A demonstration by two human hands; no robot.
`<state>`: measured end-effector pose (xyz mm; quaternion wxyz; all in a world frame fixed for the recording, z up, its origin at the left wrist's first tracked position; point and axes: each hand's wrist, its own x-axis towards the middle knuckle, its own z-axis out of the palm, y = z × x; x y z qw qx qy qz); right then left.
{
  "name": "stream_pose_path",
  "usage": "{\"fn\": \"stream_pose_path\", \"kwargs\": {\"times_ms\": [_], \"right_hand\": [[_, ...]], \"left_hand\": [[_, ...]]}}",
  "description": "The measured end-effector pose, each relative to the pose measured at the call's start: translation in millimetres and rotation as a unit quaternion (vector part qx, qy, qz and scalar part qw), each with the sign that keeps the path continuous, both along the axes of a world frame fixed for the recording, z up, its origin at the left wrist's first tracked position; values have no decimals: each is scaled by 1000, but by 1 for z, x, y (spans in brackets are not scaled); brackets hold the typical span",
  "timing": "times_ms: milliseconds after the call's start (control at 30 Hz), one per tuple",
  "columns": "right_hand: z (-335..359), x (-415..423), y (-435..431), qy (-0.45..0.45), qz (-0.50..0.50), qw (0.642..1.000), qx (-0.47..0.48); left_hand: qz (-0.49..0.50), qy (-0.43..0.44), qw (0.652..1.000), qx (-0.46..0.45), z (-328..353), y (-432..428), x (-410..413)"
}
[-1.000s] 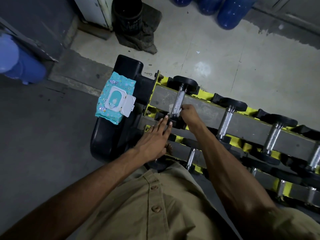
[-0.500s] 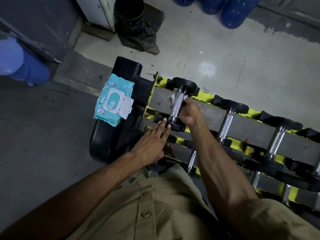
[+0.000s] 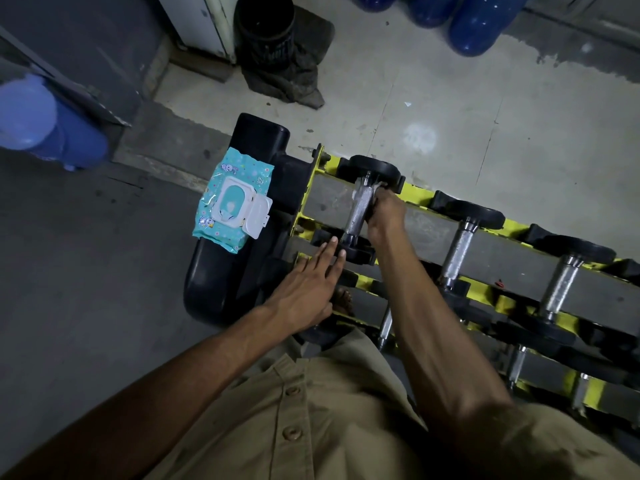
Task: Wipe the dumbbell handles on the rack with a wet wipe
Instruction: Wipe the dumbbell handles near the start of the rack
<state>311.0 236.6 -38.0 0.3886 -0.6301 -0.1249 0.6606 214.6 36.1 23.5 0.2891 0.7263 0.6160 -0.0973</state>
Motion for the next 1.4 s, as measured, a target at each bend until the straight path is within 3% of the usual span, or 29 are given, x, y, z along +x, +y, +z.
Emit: {"fn": "stream_pose_path", "kwargs": {"times_ms": [67,133,167,200,300,333,433,567,733,800,900,967,1033,1067,1100,1167,1267,1333,1400], "right_hand": [[1,3,-19,-176,38,977,117],[9,5,-37,-349,94,898,250],[11,6,-42,-406,144,841,327],[11,8,-44,-461,225,762,396],[14,23,-31,-585,463,459,483],[18,29,-25,-605,489,406,480],[38,36,-18,-616,542,345,455],[57,26,-27,-449,759,254,397],[65,-18,-13,-505,800,92,312],[62,-41,-17,-479,844,96,222],[59,-42,-11,-422,869,201,161],[64,-24,-8,-428,838,248,231],[65,1,-13,-450,787,256,335],[63,13,-18,-453,764,279,365],[59,24,-24,-451,738,315,390],[50,41,-39,-463,665,426,401],[36,55,-66,-508,534,587,335],[26,56,-76,-511,495,644,282],[17,55,-72,-496,495,669,247]], "left_hand": [[-1,4,1000,7,-2,0,-1],[-4,5,1000,9,-3,0,0],[-4,5,1000,10,-4,-1,0],[-3,5,1000,12,-5,-1,0],[-2,3,1000,14,-5,0,0],[-3,3,1000,13,-4,1,0],[3,-3,1000,10,-3,0,1],[16,-3,1000,15,-3,-2,3],[13,-1,999,31,-4,-4,3],[18,-11,999,45,-9,-5,2],[12,-15,999,39,-9,-5,0],[7,-10,1000,29,-7,-3,0],[18,-14,1000,21,-6,-3,2],[23,-16,999,17,-6,-4,3],[24,-15,999,16,-7,-4,4],[19,-9,1000,23,-8,-5,3],[11,-2,1000,26,-10,-4,1],[3,2,1000,24,-12,-3,1],[-2,6,1000,18,-13,-2,1]]}}
